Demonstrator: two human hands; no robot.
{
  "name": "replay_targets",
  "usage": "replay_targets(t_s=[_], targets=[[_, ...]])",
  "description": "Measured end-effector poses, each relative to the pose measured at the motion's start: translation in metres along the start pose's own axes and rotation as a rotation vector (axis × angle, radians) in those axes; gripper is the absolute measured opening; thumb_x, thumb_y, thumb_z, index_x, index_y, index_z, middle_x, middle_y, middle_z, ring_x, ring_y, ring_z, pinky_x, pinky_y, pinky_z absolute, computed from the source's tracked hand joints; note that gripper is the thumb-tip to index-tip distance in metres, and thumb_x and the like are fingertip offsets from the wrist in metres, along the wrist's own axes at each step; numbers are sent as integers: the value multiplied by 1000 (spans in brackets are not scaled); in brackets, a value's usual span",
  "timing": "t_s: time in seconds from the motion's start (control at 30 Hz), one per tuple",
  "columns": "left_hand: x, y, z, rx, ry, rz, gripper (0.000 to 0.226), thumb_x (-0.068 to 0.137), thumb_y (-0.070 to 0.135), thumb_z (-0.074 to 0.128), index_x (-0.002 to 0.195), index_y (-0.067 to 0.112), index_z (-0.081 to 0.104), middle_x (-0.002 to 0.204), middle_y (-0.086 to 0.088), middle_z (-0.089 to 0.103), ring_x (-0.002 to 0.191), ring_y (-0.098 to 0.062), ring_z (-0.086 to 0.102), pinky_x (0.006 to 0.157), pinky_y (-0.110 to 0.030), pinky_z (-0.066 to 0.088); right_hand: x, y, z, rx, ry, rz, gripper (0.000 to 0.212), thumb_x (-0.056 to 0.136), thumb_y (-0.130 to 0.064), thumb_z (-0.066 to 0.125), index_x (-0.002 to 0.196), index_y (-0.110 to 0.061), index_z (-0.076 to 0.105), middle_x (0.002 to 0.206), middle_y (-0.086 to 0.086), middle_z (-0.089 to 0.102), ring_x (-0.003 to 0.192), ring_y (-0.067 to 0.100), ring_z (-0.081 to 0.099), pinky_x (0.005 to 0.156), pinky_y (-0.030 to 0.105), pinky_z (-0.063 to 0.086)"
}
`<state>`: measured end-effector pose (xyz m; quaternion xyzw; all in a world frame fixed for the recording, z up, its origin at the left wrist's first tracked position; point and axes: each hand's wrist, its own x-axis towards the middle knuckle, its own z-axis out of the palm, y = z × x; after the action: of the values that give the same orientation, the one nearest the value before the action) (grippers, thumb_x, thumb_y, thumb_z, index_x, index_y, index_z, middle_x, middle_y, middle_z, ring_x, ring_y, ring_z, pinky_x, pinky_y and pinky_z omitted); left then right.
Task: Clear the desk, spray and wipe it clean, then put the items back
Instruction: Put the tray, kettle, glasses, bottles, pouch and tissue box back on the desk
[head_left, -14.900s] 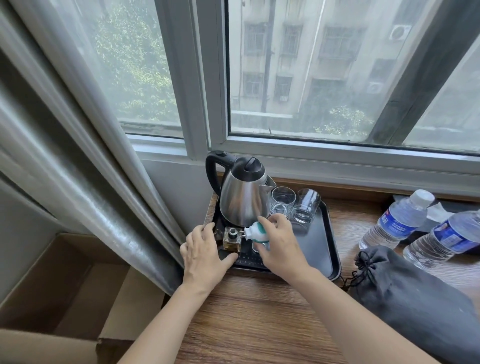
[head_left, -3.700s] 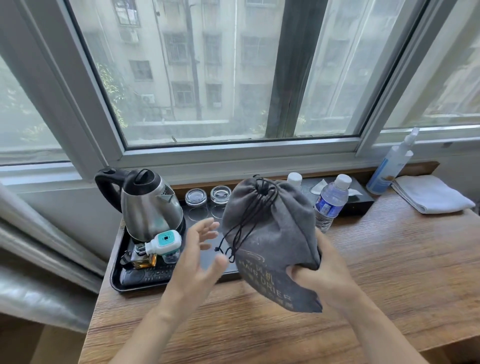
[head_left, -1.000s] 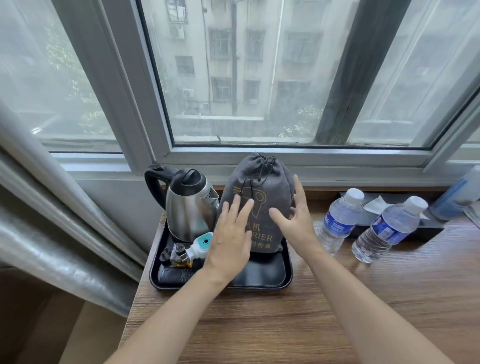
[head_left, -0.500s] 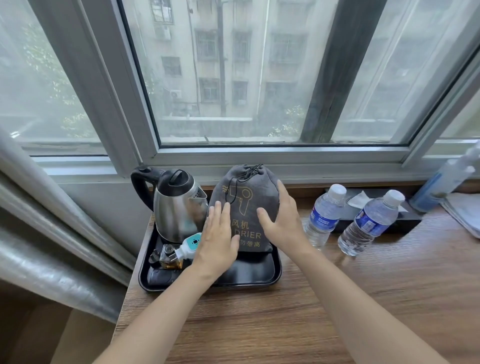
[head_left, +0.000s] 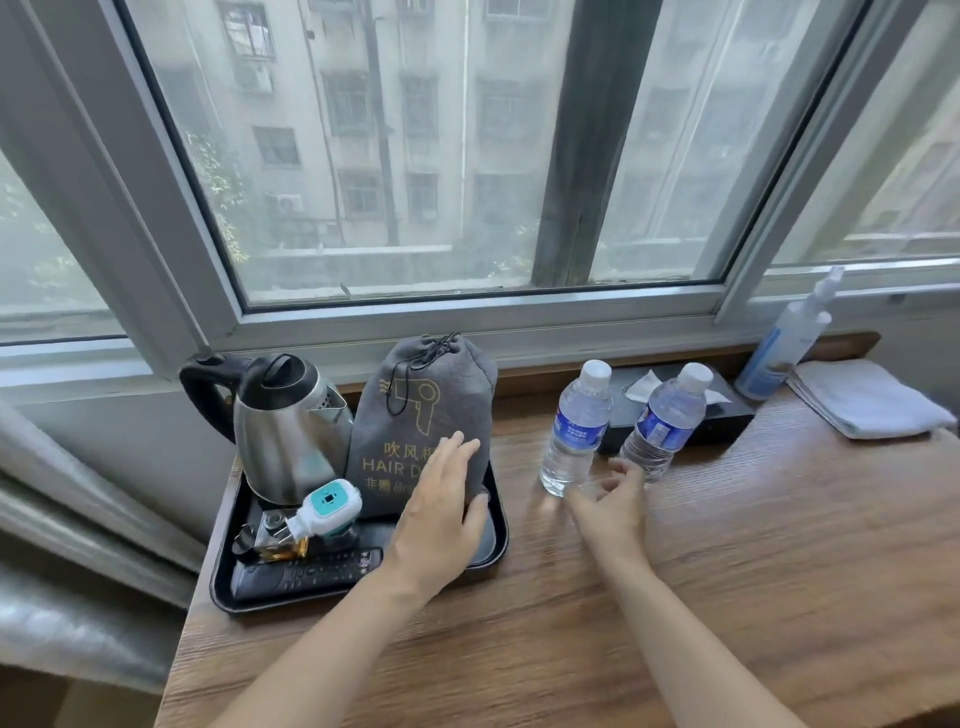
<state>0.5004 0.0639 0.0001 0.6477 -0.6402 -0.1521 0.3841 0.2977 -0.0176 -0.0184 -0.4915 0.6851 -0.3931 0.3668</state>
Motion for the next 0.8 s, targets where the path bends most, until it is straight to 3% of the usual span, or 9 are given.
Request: replay_targets(t_s=[0.1, 0.2, 0.3, 0.43, 0.53, 0.6, 0.8], targets=[[-1, 7, 7, -31, -3, -11, 59, 97, 11, 68, 152, 17, 48, 150, 10, 48, 137, 8, 32, 115, -3, 20, 13, -4, -3, -35, -132, -120, 67, 72, -24, 87, 126, -33, 47, 117, -13, 57, 109, 11, 57, 97, 33, 45], [0, 11, 10, -62, -32, -40, 58, 98, 13, 67, 152, 19, 47, 142, 17, 48, 135, 5, 40, 114, -8, 29, 22, -10, -5, -14, -244, -185, 64, 74, -26, 88, 127, -34, 54, 115, -18, 63, 104, 2, 61, 92, 27, 46], [1, 12, 12, -83, -53, -82, 58, 98, 14, 67, 152, 20, 47, 143, 16, 50, 137, -2, 45, 117, -25, 39, 28, -14, -7, 44, -304, -169, 53, 77, -21, 89, 118, -32, 58, 106, -17, 66, 95, -3, 63, 78, 17, 47], [-3, 16, 11, -123, -53, -131, 54, 99, 15, 66, 149, 26, 49, 136, 22, 53, 125, 7, 51, 109, -28, 48, 25, -17, -14, 67, -291, -206, 39, 77, -23, 89, 106, -32, 64, 96, -13, 74, 94, 5, 68, 78, 22, 53], [-7, 18, 8, -171, -23, -159, 52, 99, 14, 67, 146, 29, 51, 134, 20, 55, 116, 7, 54, 98, -24, 52, 7, -24, -20, 110, -341, -259, 39, 79, -16, 87, 109, -27, 66, 96, -12, 75, 90, -2, 68, 72, 12, 51], [-9, 18, 4, -189, -15, -165, 53, 99, 14, 68, 146, 30, 50, 136, 19, 55, 116, 4, 55, 94, -20, 51, -8, -33, -20, 88, -373, -319, 41, 77, -20, 88, 111, -31, 67, 99, -13, 75, 93, -3, 67, 75, 14, 52], [-29, 6, -16, -169, 16, -246, 61, 98, 16, 67, 153, 30, 44, 146, 21, 51, 124, 3, 53, 101, -21, 49, -46, -58, 3, 69, -610, -461, 48, 75, -17, 87, 115, -35, 68, 105, -16, 75, 99, 7, 69, 84, 24, 56]])
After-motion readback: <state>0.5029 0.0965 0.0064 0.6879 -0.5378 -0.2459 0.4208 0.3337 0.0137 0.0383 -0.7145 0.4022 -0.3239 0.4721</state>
